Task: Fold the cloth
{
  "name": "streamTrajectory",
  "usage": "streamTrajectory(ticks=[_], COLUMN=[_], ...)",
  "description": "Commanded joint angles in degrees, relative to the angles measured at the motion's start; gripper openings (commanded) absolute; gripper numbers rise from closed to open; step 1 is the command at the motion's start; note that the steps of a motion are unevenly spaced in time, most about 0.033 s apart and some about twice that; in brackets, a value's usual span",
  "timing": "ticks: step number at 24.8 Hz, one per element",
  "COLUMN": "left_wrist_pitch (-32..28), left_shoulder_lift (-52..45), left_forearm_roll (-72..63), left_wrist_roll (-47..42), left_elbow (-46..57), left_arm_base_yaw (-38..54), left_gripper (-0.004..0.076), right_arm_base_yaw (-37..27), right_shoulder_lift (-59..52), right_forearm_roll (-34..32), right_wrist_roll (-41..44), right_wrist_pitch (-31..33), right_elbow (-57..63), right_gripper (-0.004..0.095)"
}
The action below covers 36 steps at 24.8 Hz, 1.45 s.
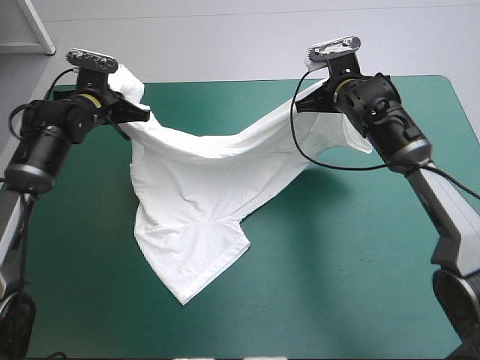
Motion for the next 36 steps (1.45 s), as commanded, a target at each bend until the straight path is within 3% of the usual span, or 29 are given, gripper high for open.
streamTrajectory(ticks=[1,2,5,6,9,11,13,14,15,18,24,30,32,36], left_wrist_pitch=[-14.78,-16.52,-30.67,-32.54,-35.19,-32.96,-24.4,-18.63,-12.37,3.64,19.83,35.03,36.36,36.36], left_shoulder_lift=[6.61,8.24,17.07,18.39,20.64,19.97,17.0,14.95,12.17,5.34,-4.68,-10.01,-11.84,-18.67], left_forearm_roll=[-0.67,-0.78,-0.78,-0.78,-0.78,-0.83,-0.38,0.26,0.39,-1.73,-7.13,-12.91,-16.01,-19.9], left_wrist_roll=[-2.01,-2.01,-1.76,-1.76,-1.38,-1.38,-1.38,-1.38,-1.63,-2.09,-1.48,0.54,0.71,0.53], left_elbow=[-1.5,-1.5,-1.5,-1.5,-1.5,-1.61,-3.2,-4.7,-6.47,-10.57,-11.09,-11.09,-10.11,-3.3], left_arm_base_yaw=[0.84,0.84,1.46,1.46,1.46,1.59,1.59,1.59,1.59,1.47,1.38,1.38,1.38,1.27], left_gripper=[-0.0008,-0.0008,0.0,0.0015,0.0245,0.0426,0.0619,0.0643,0.0637,0.0636,0.0607,0.0584,0.0584,0.0584], right_arm_base_yaw=[-4.43,-4.8,-5.29,-5.29,-5.29,-5.39,-5.39,-5.39,-5.39,-5.39,-5.39,-5.39,-5.39,-5.39], right_shoulder_lift=[5.18,6.87,12.18,12.56,13.2,12.62,11.15,9.69,7.78,1.26,-7.86,-12.82,-13.72,-15.98], right_forearm_roll=[-1.12,-1.12,-3.96,-4.81,-6.74,-5.97,-4.09,-3.84,-3.06,-0.48,2.12,5.41,7.14,9.08], right_wrist_roll=[0.04,0.34,0.35,0.07,-0.62,0.7,0.87,0.76,0.05,-1.98,-4.08,-6.19,-6.91,-7.07], right_wrist_pitch=[-9.42,-10.21,-14.65,-16.02,-18.87,-16.53,-10.49,-7.67,-4.56,3.02,14.13,22.19,25.28,25.16], right_elbow=[-1.66,-1.66,-1.74,-1.74,-1.88,-2.43,-3.36,-3.45,-3.45,-3.45,-3.45,-3.25,-3.14,0.24], right_gripper=[-0.0019,-0.0019,-0.0012,-0.0004,0.0155,0.0339,0.0662,0.0786,0.0848,0.0805,0.0676,0.065,0.065,0.0649])
